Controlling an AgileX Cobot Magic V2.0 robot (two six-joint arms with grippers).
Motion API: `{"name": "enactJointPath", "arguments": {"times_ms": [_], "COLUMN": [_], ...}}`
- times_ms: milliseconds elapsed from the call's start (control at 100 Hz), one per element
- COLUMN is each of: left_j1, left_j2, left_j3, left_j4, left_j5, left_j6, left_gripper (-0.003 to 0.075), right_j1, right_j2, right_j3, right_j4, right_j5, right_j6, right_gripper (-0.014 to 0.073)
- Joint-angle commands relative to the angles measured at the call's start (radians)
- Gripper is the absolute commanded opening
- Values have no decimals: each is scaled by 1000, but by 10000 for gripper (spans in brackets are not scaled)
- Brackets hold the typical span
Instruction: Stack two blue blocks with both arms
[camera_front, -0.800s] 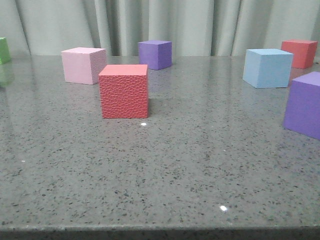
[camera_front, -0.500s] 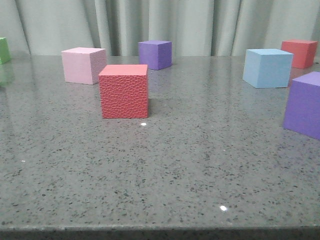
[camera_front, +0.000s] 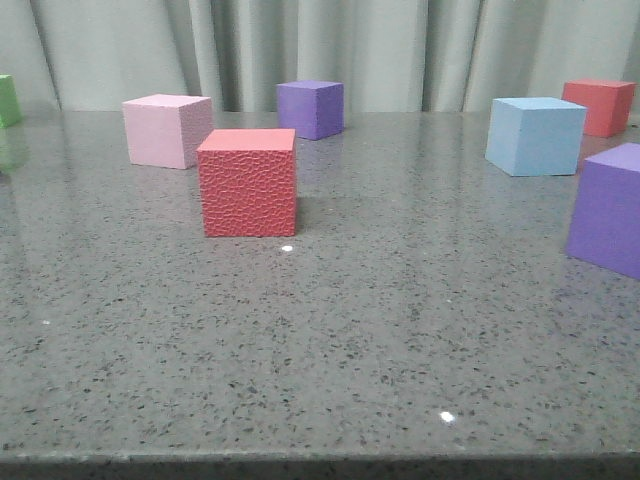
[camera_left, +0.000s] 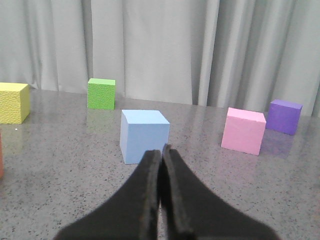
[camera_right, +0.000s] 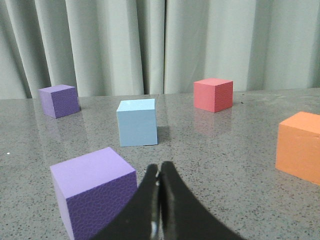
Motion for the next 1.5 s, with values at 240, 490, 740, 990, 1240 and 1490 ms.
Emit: {"name": "enactJointPath", "arguments": {"times_ms": [240,490,740,990,1240,1490], "left_j1": [-4,-4,-4,-4,-4,-4], "left_j2": [-30,57,244,448,602,659], "left_j3": [-54,-245,-466,-612,-691,-709], "left_j4": [-11,0,18,18,22,43], "left_j5": [-77,50,224,272,284,282], "left_j6": [0,0,0,0,0,30], "left_gripper": [-19,-19,-19,-19,-17,238], "right_j1": [-6,-6,-6,-6,-6,-6], "right_j2": [-5,62,226,425,571,613], "right_j3": [-74,-252,-473,-646,-736,-759], "right_j4": [-11,-11,-11,-11,-11,-11], "right_j5": [-74,176,403,543,590,587], "right_j6": [-5,-5,-5,-5,-5,-5], "right_gripper": [-112,-109,-109,-109,-101,232]}}
